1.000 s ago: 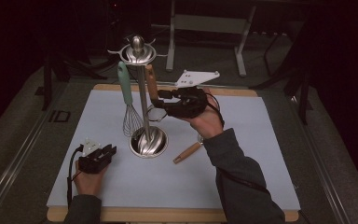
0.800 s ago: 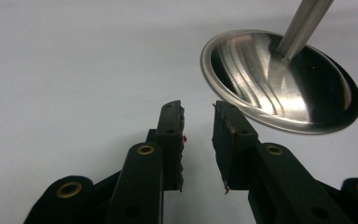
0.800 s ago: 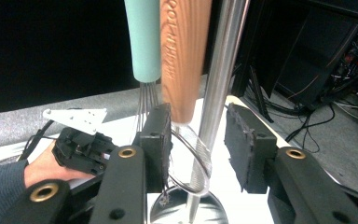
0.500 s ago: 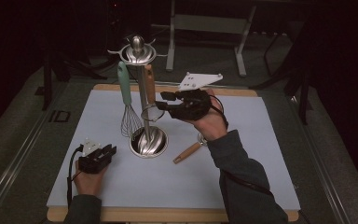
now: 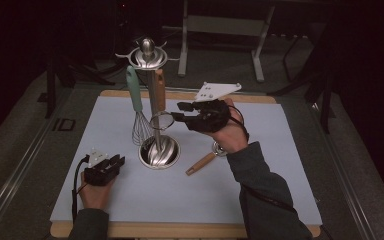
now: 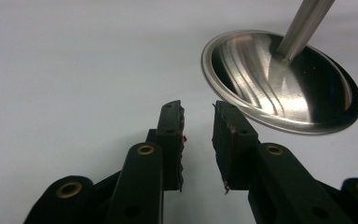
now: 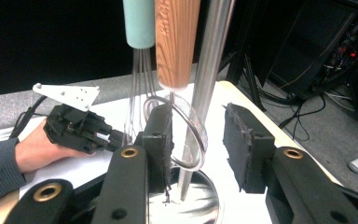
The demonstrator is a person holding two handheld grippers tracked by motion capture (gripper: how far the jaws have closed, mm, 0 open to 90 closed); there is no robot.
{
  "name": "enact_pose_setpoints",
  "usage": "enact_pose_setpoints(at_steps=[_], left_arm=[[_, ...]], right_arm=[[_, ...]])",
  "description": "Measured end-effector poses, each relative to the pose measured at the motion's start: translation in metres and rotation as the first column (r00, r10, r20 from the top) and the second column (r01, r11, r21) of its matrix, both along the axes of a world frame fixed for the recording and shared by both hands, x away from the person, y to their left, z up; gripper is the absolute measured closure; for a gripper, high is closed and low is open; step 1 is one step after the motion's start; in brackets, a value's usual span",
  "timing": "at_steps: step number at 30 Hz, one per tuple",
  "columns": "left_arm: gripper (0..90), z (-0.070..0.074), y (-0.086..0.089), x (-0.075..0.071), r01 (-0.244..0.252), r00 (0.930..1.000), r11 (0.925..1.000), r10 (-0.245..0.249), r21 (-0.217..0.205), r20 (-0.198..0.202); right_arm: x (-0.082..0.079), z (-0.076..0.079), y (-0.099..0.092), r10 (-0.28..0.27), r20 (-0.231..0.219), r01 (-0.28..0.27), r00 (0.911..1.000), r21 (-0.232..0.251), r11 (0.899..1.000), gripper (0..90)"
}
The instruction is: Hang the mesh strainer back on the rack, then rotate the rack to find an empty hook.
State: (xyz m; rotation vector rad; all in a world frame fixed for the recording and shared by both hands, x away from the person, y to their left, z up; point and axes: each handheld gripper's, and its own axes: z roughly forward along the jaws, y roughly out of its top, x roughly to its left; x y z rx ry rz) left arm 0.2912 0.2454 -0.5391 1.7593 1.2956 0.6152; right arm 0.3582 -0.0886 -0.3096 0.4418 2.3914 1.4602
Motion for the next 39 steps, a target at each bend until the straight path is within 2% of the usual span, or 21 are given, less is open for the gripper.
enact_pose_setpoints(at_steps=[8, 13, 16, 17, 19, 20, 22, 23, 24, 26, 27, 28, 31, 32, 33, 34, 35, 36, 37, 38, 39], left_arm=[[73.0, 0.001, 0.000, -0.001, -0.004, 0.9999, 1.0000, 0.004, -0.007, 0.016], [77.3, 0.010, -0.005, -0.009, 0.010, 0.9963, 0.9988, -0.006, -0.047, 0.086], [82.4, 0.014, -0.006, -0.012, 0.018, 0.9947, 0.9989, -0.013, -0.043, 0.102], [88.7, 0.016, -0.008, -0.013, 0.025, 0.9936, 0.9987, -0.020, -0.045, 0.111], [89.6, 0.025, -0.013, -0.017, 0.035, 0.9870, 0.9976, -0.025, -0.060, 0.159], [89.6, 0.025, -0.013, -0.017, 0.035, 0.9870, 0.9976, -0.025, -0.060, 0.159], [89.7, 0.034, -0.018, -0.021, 0.018, 0.9739, 0.9963, 0.002, -0.084, 0.227], [89.8, 0.042, -0.022, -0.023, 0.016, 0.9633, 0.9938, 0.014, -0.110, 0.268], [89.8, 0.042, -0.022, -0.023, 0.016, 0.9633, 0.9938, 0.014, -0.110, 0.268], [89.8, 0.051, -0.027, -0.025, 0.020, 0.9513, 0.9919, 0.019, -0.126, 0.308], [89.8, 0.061, -0.030, -0.026, 0.035, 0.9405, 0.9870, 0.020, -0.157, 0.339], [89.8, 0.061, -0.030, -0.026, 0.035, 0.9405, 0.9870, 0.020, -0.157, 0.339], [89.8, 0.080, -0.034, -0.028, 0.061, 0.9220, 0.9826, 0.012, -0.175, 0.387], [89.8, 0.085, -0.034, -0.029, 0.067, 0.9150, 0.9819, 0.011, -0.177, 0.403], [89.8, 0.095, -0.035, -0.030, 0.076, 0.9025, 0.9792, 0.012, -0.188, 0.430], [89.8, 0.095, -0.035, -0.030, 0.076, 0.9025, 0.9792, 0.012, -0.188, 0.430], [89.8, 0.105, -0.035, -0.032, 0.083, 0.8882, 0.9761, 0.019, -0.201, 0.459], [89.8, 0.105, -0.035, -0.032, 0.083, 0.8882, 0.9761, 0.019, -0.201, 0.459], [89.8, 0.114, -0.036, -0.033, 0.090, 0.8737, 0.9726, 0.026, -0.214, 0.486], [89.8, 0.114, -0.036, -0.033, 0.090, 0.8737, 0.9726, 0.026, -0.214, 0.486], [89.8, 0.123, -0.037, -0.033, 0.099, 0.8601, 0.9686, 0.032, -0.228, 0.509]], right_arm=[[-0.001, -0.004, -0.006, -0.009, 0.001, 0.009, 1.0000, -0.008, 1.000, 61.7], [0.000, -0.016, -0.014, -0.033, -0.005, 0.033, 0.9994, -0.032, 0.999, 60.8], [0.000, -0.022, -0.018, -0.047, -0.010, 0.046, 0.9988, -0.044, 0.998, 60.4], [0.001, -0.029, -0.022, -0.057, -0.015, 0.056, 0.9982, -0.056, 0.997, 59.9], [0.002, -0.036, -0.025, -0.072, -0.018, 0.071, 0.9972, -0.072, 0.995, 59.6], [0.002, -0.036, -0.025, -0.072, -0.018, 0.071, 0.9972, -0.072, 0.995, 59.6], [0.003, -0.044, -0.029, -0.085, -0.019, 0.083, 0.9962, -0.089, 0.993, 59.2], [0.004, -0.049, -0.032, -0.102, -0.025, 0.100, 0.9944, -0.096, 0.990, 58.9], [0.004, -0.049, -0.032, -0.102, -0.025, 0.100, 0.9944, -0.096, 0.990, 58.9], [0.004, -0.057, -0.033, -0.112, -0.032, 0.108, 0.9932, -0.112, 0.988, 58.6], [0.003, -0.064, -0.035, -0.123, -0.032, 0.118, 0.9919, -0.127, 0.985, 58.2], [0.003, -0.064, -0.035, -0.123, -0.032, 0.118, 0.9919, -0.127, 0.985, 58.2], [0.001, -0.073, -0.039, -0.127, -0.051, 0.121, 0.9905, -0.113, 0.986, 57.7], [0.000, -0.077, -0.040, -0.128, -0.061, 0.121, 0.9899, -0.109, 0.987, 57.5], [-0.003, -0.085, -0.043, -0.135, -0.067, 0.126, 0.9886, -0.125, 0.984, 57.3], [-0.003, -0.085, -0.043, -0.135, -0.067, 0.126, 0.9886, -0.125, 0.984, 57.3], [-0.005, -0.093, -0.046, -0.146, -0.068, 0.135, 0.9869, -0.152, 0.979, 56.9], [-0.005, -0.093, -0.046, -0.146, -0.068, 0.135, 0.9869, -0.152, 0.979, 56.9], [-0.006, -0.101, -0.050, -0.158, -0.070, 0.144, 0.9850, -0.168, 0.975, 56.6], [-0.006, -0.101, -0.050, -0.158, -0.070, 0.144, 0.9850, -0.168, 0.975, 56.6], [-0.009, -0.110, -0.054, -0.178, -0.074, 0.162, 0.9814, -0.177, 0.971, 56.4]])
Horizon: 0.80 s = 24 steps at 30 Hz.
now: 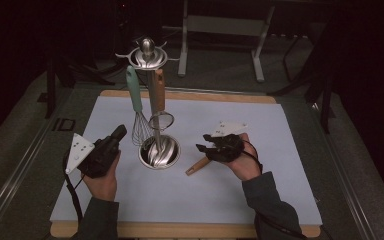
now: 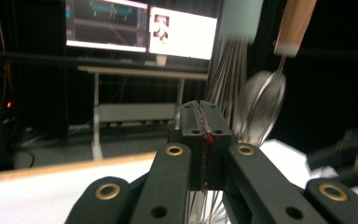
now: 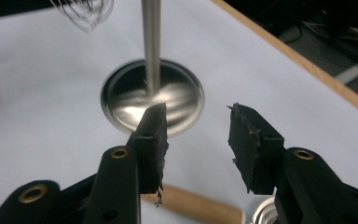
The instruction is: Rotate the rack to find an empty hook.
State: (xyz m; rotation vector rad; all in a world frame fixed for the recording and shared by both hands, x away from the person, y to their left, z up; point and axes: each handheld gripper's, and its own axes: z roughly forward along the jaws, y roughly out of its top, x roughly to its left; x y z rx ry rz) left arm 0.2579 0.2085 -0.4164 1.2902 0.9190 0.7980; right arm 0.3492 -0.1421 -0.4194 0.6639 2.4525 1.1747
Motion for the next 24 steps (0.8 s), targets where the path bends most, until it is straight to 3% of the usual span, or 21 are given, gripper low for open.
enact_pose_setpoints(at_steps=[7, 8, 12, 18, 21, 24], left_arm=[[89.8, 0.021, -0.004, 0.005, 0.007, 0.9982, 0.9996, -0.005, -0.026, 0.060], [89.8, 0.030, -0.006, 0.005, 0.015, 0.9963, 0.9992, -0.012, -0.036, 0.085], [89.7, 0.045, -0.009, 0.004, 0.024, 0.9914, 0.9987, -0.018, -0.045, 0.129], [89.7, 0.077, -0.018, 0.003, 0.046, 0.9786, 0.9978, -0.035, -0.049, 0.203], [89.7, 0.084, -0.022, 0.004, 0.050, 0.9758, 0.9977, -0.038, -0.047, 0.215], [89.7, 0.096, -0.029, 0.005, 0.054, 0.9671, 0.9977, -0.042, -0.041, 0.251]], right_arm=[[-0.008, -0.031, -0.014, -0.048, -0.044, 0.047, 0.9979, -0.014, 0.999, 55.3], [-0.009, -0.041, -0.019, -0.066, -0.061, 0.064, 0.9960, -0.024, 0.998, 54.8], [-0.007, -0.055, -0.030, -0.097, -0.089, 0.095, 0.9914, -0.020, 0.995, 54.0], [-0.006, -0.057, -0.038, -0.116, -0.098, 0.115, 0.9885, -0.019, 0.993, 53.2], [-0.007, -0.057, -0.039, -0.118, -0.102, 0.117, 0.9877, -0.013, 0.993, 52.9], [-0.008, -0.059, -0.041, -0.116, -0.104, 0.116, 0.9877, -0.007, 0.993, 52.5]])
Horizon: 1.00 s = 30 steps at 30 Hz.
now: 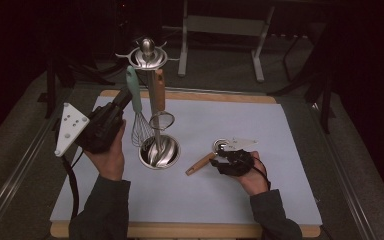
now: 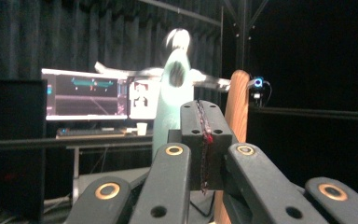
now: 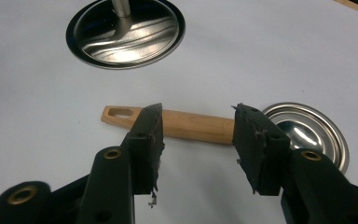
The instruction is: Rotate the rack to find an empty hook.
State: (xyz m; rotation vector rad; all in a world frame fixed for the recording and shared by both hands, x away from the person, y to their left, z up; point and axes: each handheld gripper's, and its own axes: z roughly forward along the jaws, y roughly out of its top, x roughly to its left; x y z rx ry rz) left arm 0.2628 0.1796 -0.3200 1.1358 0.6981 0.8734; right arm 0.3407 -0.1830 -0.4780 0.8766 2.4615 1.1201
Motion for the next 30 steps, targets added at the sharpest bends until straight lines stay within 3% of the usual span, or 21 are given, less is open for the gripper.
enact_pose_setpoints(at_steps=[9, 12, 21, 30], left_arm=[[89.7, 0.021, -0.007, 0.009, 0.002, 0.9993, 0.9998, -0.001, -0.020, 0.037], [89.7, 0.027, -0.010, 0.012, -0.023, 0.9987, 0.9997, 0.023, -0.010, 0.046], [89.7, 0.027, -0.006, 0.018, -0.031, 0.9988, 0.9995, 0.031, 0.001, 0.038], [89.6, 0.030, 0.007, 0.027, -0.072, 0.9973, 0.9974, 0.072, 0.008, 0.011]], right_arm=[[0.000, -0.002, -0.005, -0.013, -0.011, 0.013, 0.9999, 0.009, 1.000, 52.3], [0.001, -0.003, -0.006, -0.014, -0.015, 0.014, 0.9998, 0.009, 1.000, 51.9], [0.001, -0.002, -0.007, -0.015, -0.014, 0.016, 0.9998, 0.016, 1.000, 51.5], [0.001, -0.002, -0.010, -0.017, -0.016, 0.017, 0.9997, 0.016, 1.000, 51.5]])
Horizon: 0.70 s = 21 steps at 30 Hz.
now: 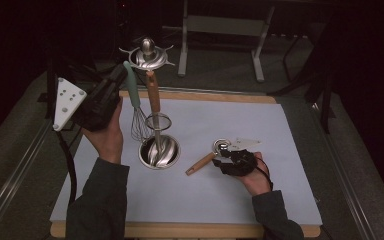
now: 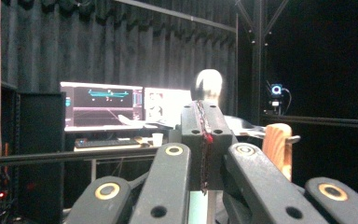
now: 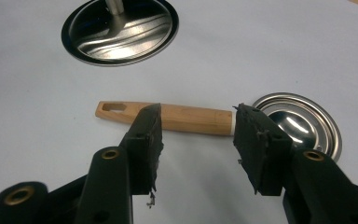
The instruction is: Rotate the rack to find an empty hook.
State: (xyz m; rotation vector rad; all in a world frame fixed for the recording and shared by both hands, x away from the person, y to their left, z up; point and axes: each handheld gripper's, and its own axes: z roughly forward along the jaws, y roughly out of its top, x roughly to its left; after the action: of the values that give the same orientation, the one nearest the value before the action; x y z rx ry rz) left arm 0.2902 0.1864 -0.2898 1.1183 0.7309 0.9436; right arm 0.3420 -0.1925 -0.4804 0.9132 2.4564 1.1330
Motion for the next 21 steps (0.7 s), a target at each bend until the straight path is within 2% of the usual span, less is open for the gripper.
enact_pose_setpoints(at_steps=[4, 12, 21], left_arm=[[89.6, 0.001, 0.005, 0.005, 0.000, 0.9999, 0.9999, 0.000, -0.016, -0.014], [89.7, 0.005, 0.010, 0.015, -0.026, 0.9990, 0.9997, 0.026, 0.001, -0.037], [89.7, 0.006, 0.012, 0.022, -0.042, 0.9982, 0.9991, 0.042, -0.004, -0.042]], right_arm=[[0.000, 0.000, -0.001, -0.004, -0.001, 0.004, 1.0000, 0.001, 1.000, 51.5], [0.001, 0.000, -0.005, -0.012, -0.005, 0.012, 0.9999, 0.005, 1.000, 51.5], [0.001, 0.001, -0.008, -0.020, -0.002, 0.020, 0.9998, 0.007, 1.000, 51.7]])
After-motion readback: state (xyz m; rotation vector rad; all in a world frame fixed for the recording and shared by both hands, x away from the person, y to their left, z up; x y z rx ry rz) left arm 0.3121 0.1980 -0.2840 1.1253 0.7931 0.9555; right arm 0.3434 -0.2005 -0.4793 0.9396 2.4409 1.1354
